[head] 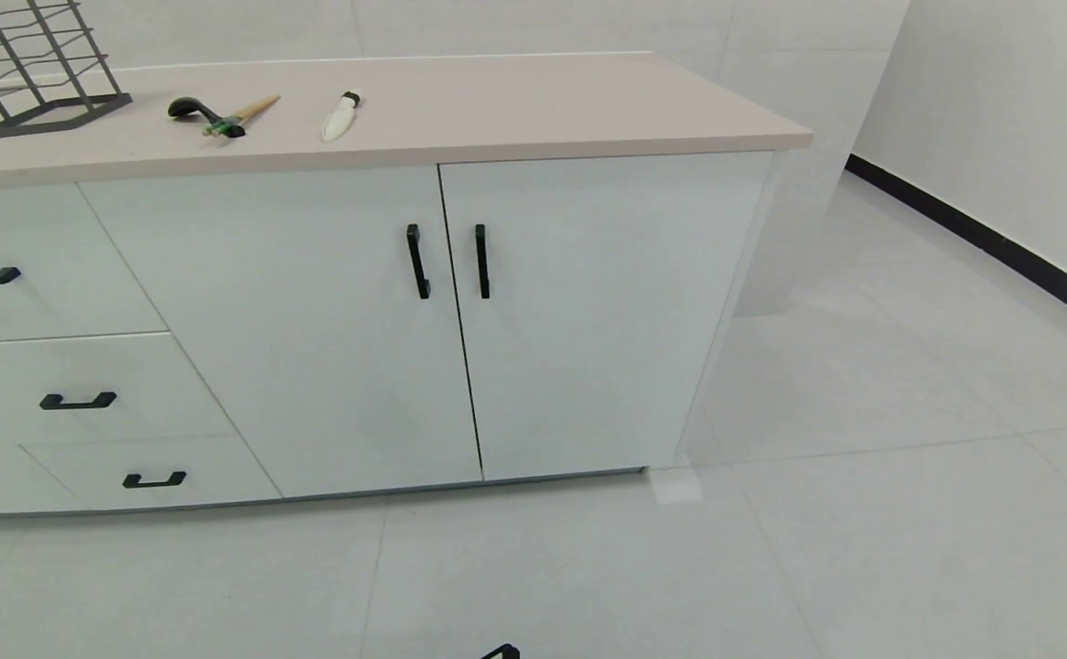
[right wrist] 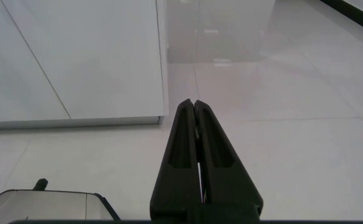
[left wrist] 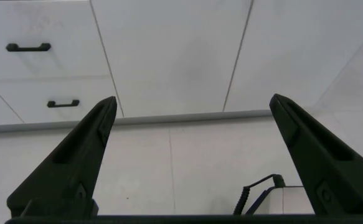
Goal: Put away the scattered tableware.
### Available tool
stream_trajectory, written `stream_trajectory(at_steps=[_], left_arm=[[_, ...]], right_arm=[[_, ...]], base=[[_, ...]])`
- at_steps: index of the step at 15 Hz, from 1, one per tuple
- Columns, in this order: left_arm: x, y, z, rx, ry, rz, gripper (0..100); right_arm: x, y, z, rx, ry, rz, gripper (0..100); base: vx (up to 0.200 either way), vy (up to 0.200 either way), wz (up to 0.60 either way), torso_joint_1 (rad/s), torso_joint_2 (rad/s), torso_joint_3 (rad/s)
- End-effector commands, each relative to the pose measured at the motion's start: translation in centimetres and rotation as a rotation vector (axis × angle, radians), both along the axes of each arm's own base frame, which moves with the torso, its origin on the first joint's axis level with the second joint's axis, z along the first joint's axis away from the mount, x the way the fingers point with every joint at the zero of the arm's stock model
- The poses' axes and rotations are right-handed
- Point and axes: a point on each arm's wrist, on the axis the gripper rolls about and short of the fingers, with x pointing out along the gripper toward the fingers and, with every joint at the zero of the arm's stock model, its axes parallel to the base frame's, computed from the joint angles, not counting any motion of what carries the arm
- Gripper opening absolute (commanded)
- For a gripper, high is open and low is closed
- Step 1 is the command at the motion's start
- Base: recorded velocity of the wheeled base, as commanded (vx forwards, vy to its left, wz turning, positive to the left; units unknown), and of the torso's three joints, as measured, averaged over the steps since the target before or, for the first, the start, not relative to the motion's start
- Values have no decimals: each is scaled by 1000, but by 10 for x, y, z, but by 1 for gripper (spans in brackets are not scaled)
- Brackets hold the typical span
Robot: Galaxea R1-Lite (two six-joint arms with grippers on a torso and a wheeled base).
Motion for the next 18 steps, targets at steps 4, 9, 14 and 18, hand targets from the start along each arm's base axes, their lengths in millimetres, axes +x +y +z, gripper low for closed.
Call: stream_trajectory(at_steps=[4, 9, 14, 18], left_arm=[[0, 0, 0, -1, 1, 0, 100], [0, 0, 0, 1, 1, 0, 100], [0, 0, 0, 1, 1, 2, 100], [0, 0, 0, 1, 1, 0, 100]], right_arm=[[0, 0, 0, 1, 4, 0, 0], [0, 0, 0, 1, 5, 0, 0], [0, 0, 0, 1, 5, 0, 0], [0, 0, 0, 1, 5, 0, 0]], base=[[200, 0, 0, -4, 4, 2], [120, 160, 120, 4, 2, 1], [0, 80, 600, 2, 1, 0], [0, 50, 150, 1, -4, 1]])
